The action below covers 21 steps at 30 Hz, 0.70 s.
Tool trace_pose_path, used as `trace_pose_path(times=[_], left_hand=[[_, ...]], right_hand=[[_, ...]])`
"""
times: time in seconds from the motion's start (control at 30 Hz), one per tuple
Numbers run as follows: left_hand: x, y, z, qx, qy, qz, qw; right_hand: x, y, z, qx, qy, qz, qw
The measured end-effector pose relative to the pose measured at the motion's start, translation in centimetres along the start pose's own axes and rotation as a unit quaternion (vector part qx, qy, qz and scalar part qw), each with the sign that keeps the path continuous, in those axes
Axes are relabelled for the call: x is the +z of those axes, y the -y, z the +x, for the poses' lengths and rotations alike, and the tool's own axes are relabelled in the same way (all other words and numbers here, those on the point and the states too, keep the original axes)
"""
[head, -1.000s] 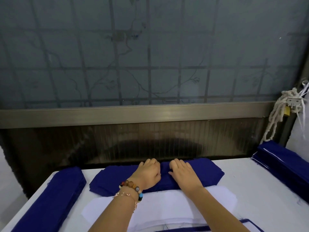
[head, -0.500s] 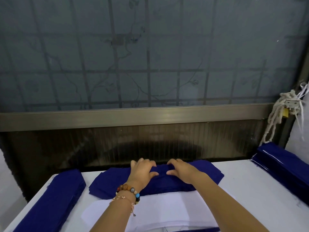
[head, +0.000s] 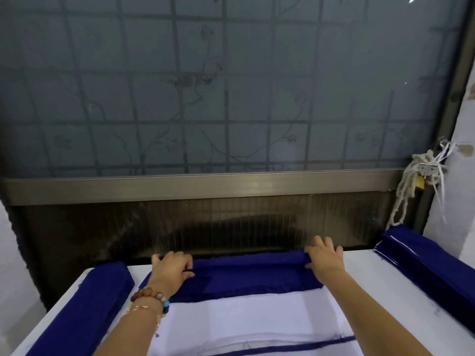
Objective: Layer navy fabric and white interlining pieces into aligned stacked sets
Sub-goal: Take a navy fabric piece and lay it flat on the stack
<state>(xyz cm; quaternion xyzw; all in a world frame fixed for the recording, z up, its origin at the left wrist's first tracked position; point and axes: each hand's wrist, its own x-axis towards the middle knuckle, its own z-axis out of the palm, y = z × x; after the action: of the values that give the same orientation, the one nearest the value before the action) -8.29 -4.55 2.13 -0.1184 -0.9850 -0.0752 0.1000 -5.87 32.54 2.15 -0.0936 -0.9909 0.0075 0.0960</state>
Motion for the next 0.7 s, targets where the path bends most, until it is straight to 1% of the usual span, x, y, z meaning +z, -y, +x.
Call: trace_pose_path(times=[0.07,0.13,0.2,0.27,0.37,0.43,0.5,0.57,0.63,0.7], left_hand=[[-0.7,1.0,-0.7,-0.009,-0.017,-0.028,0.999],[-1.5,1.4,-1.6,-0.009,-0.043,-0.067,0.997],[-2.4,1.3,-2.4,-0.009,-0.069,-0.105,0.992],[-3.6,1.1,-3.3,-0.011,-0.085,-0.13,0.988],[-5.4,0.7,-4.7,-0.015,-0.111,-0.137,0.984],[-6.6,0.6,-5.6,-0.025,-0.138,-0.164,0.977],[-7.4,0.4,-6.6,-0.029,-0.146,-0.203,0.968],[-7.9,0.4,-7.7,-0.036,-0.123,-0.246,0.961],[-7.8,0.4,-9.1,-0.053,-0.087,-0.289,0.952],[-7.2,0.4,-10.8,-0.073,-0.058,-0.308,0.947]], right_hand=[[-0.2,-0.8,-0.6,0.022,-0.015,0.071,0.997],[-0.7,-1.3,-1.4,0.051,-0.012,0.179,0.982],[-1.1,-1.6,-2.1,0.083,-0.006,0.305,0.949],[-1.7,-2.0,-3.1,0.105,-0.022,0.414,0.904],[-2.7,-2.8,-4.8,0.12,-0.048,0.512,0.849],[-3.4,-3.3,-5.8,0.119,-0.041,0.544,0.83],[-4.0,-3.9,-7.0,0.121,-0.029,0.553,0.824],[-4.4,-4.4,-8.3,0.122,-0.017,0.543,0.831],[-4.4,-5.0,-10.0,0.121,-0.001,0.511,0.851],[-4.1,-5.7,-11.7,0.121,0.017,0.467,0.876]])
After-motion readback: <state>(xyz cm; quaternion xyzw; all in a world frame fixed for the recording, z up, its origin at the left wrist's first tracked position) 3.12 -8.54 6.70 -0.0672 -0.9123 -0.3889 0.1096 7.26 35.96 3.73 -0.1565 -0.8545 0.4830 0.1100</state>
